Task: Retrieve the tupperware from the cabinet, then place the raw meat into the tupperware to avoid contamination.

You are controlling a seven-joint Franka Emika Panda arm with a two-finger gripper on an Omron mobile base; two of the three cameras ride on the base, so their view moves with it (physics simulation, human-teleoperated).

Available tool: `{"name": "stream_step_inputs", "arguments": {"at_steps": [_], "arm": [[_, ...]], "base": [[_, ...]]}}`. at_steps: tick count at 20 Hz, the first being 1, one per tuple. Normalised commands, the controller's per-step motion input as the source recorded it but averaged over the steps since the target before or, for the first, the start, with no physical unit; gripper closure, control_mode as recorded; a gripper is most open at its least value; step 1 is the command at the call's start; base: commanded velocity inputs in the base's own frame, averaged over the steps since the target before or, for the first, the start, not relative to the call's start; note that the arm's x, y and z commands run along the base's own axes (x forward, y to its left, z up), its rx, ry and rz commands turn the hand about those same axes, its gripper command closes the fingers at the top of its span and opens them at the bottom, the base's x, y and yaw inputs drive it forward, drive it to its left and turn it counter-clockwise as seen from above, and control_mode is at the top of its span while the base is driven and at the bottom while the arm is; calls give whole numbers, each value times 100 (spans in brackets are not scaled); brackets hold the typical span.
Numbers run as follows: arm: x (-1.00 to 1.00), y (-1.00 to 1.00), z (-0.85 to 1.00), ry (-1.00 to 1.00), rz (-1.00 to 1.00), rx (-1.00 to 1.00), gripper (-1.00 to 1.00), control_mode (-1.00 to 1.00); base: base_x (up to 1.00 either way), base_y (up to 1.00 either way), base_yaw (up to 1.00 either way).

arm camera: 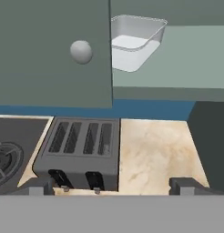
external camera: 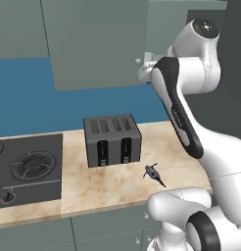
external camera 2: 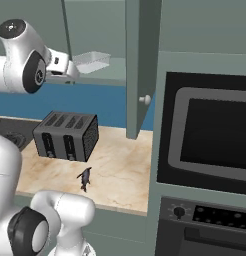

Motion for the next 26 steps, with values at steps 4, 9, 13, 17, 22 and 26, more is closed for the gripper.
{"name": "stream_step_inputs", "arguments": {"at_steps": [4, 9, 13, 17, 22, 26], "arm": [[17, 28, 1, 0, -10, -7, -100, -100], [18, 13, 3, -1, -5, -9, -100, -100], [16, 0, 0, -1, -2, -3, -100, -100], [28, 9, 6, 0, -3, -4, -100, -100], [32, 11, 16, -1, 0, -2, -100, -100], [22, 8, 21, -8, 0, 0, -100, -100]], "base": [[0, 0, 0], [0, 0, 0], [0, 0, 0], [0, 0, 0], [0, 0, 0], [0, 0, 0]]}}
